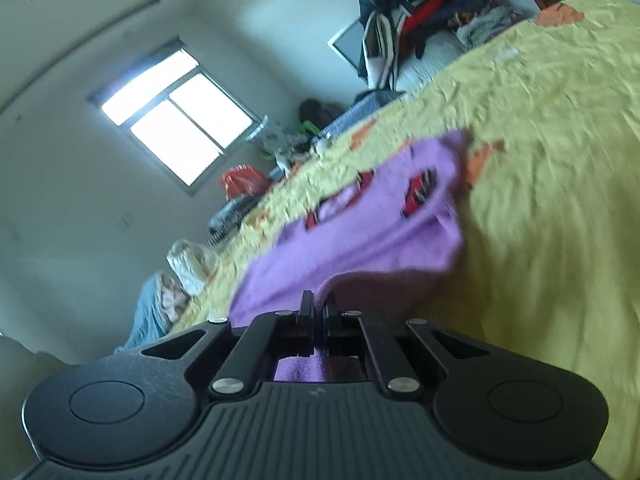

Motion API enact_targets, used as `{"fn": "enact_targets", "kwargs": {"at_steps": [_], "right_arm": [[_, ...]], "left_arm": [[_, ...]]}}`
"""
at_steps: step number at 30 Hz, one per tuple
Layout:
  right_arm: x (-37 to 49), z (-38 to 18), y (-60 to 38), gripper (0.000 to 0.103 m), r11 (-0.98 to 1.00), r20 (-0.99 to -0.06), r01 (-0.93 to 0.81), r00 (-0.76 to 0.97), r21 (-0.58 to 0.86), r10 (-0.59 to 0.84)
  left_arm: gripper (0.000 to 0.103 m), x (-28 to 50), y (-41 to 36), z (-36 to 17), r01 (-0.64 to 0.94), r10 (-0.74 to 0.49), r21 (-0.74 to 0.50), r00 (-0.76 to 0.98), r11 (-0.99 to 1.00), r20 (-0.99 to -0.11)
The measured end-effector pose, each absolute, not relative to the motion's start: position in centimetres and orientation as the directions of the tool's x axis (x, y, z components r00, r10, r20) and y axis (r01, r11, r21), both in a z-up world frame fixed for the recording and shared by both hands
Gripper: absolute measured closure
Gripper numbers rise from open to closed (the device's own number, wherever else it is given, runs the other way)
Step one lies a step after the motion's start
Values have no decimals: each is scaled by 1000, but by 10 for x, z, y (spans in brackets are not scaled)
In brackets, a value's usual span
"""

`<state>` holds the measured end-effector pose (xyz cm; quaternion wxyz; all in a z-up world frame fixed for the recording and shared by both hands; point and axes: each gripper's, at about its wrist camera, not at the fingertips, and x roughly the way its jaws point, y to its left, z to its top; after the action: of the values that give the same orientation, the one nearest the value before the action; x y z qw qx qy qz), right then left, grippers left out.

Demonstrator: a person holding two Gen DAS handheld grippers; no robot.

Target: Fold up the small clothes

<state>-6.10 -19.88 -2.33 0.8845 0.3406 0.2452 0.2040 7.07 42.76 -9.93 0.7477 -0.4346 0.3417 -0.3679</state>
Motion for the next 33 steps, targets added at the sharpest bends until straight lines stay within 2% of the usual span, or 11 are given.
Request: {"fn": "enact_targets", "kwargs": {"at_steps": [7,13,15,17,19,21,23,26,28,30,33], "right_arm": [[-22,-18,-221,99,722,-299,-124,853,680,427],[14,-52,-229,97,787,-452,6,822,617,348],[12,-60,-231,91,800,-498,59,810,597,311],[-2,-62,-232,88,773,-473,32,806,634,355],[-21,-60,-228,76,773,-484,23,792,634,373],[-41,-60,-225,52,769,-491,19,779,639,390],[-61,-64,-222,41,738,-482,1,757,675,441],[-85,-66,-217,42,719,-475,-10,744,695,470],[-92,-68,-212,42,696,-464,-21,731,717,500],[-95,-69,-206,42,677,-457,-35,713,735,532],[-98,-68,-197,42,673,-463,-44,693,738,553]], "left_arm": [[100,118,437,-89,220,-815,-919,558,328,-157],[102,155,441,-102,132,-778,-906,571,402,-262],[96,158,445,-113,107,-781,-906,555,409,-287],[92,149,451,-119,98,-782,-910,554,403,-287],[81,130,454,-119,129,-801,-913,537,387,-264],[77,108,455,-121,146,-817,-913,515,382,-259],[75,91,457,-125,158,-838,-923,494,350,-233],[59,70,461,-126,156,-852,-936,482,315,-206],[42,60,463,-123,158,-860,-948,481,276,-170],[14,54,463,-119,170,-876,-958,465,230,-128],[1,45,455,-111,159,-880,-950,442,268,-174]]}}
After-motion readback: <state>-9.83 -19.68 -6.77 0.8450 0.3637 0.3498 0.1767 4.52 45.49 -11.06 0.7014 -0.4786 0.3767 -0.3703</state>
